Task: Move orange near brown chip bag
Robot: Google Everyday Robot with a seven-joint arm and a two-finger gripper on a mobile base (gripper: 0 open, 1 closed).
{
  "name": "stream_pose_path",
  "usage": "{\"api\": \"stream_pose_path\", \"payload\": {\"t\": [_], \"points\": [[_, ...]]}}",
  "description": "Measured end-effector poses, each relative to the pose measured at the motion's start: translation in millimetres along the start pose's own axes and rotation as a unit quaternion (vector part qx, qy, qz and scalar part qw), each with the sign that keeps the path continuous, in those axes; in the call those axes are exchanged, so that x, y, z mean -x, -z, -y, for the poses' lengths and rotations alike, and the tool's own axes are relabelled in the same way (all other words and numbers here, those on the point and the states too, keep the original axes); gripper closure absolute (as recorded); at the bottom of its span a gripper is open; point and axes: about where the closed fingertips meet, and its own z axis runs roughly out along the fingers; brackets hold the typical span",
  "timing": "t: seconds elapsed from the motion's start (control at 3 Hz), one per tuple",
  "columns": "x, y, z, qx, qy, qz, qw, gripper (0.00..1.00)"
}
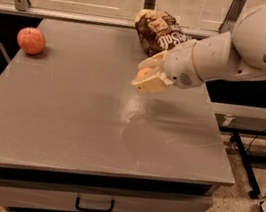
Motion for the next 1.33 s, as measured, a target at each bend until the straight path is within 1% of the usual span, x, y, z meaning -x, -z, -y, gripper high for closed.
{"api": "stream_pose_path", "payload": {"t": [0.33, 0.67, 1.0, 1.33], "points": [[-27.6, 23.3, 38.5, -0.050, -0.005, -0.002, 0.9987, 1.00], [-53.1, 35.2, 69.8, -0.093, -0.017, 0.020, 0.9953, 1.00], [-65.8, 31.8, 92.9, -0.115, -0.022, 0.044, 0.9922, 1.00], [-73.8, 27.0, 107.5, -0.131, -0.032, 0.067, 0.9887, 0.82]]}}
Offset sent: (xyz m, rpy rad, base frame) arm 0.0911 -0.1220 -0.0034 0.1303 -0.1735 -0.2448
